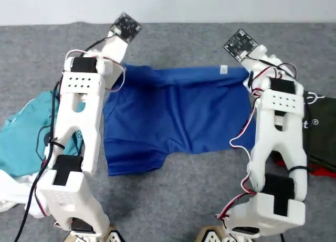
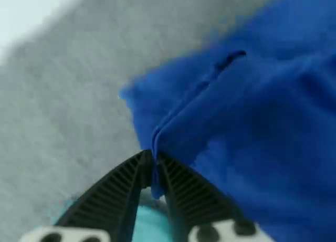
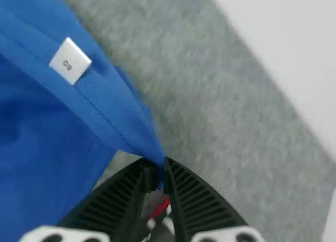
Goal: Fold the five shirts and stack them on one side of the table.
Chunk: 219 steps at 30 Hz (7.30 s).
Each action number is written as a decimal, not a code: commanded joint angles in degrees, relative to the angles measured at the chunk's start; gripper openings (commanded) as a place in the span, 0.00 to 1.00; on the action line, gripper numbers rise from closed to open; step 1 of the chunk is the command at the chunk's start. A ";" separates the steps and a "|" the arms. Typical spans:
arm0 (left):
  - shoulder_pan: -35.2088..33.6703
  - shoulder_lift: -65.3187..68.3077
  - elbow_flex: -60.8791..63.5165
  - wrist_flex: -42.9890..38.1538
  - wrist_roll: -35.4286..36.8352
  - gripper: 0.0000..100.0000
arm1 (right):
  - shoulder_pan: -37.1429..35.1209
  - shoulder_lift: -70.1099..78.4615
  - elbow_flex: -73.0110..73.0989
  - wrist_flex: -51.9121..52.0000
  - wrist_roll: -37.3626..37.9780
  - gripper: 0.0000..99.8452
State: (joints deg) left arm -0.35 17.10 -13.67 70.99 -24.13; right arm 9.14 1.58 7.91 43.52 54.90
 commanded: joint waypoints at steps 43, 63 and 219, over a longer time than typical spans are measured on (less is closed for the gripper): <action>4.13 -28.40 33.19 22.77 -1.93 0.01 | 6.99 -10.42 9.67 29.41 5.71 0.01; 1.41 -38.77 26.07 17.76 10.64 0.13 | 6.55 -19.03 6.24 23.25 -2.02 0.07; -49.41 -37.36 39.60 15.03 5.71 0.01 | -52.97 16.13 -25.58 58.86 -21.54 0.22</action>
State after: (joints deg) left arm -46.95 -18.33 24.40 88.31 -16.13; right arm -38.33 16.79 -17.41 100.40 32.84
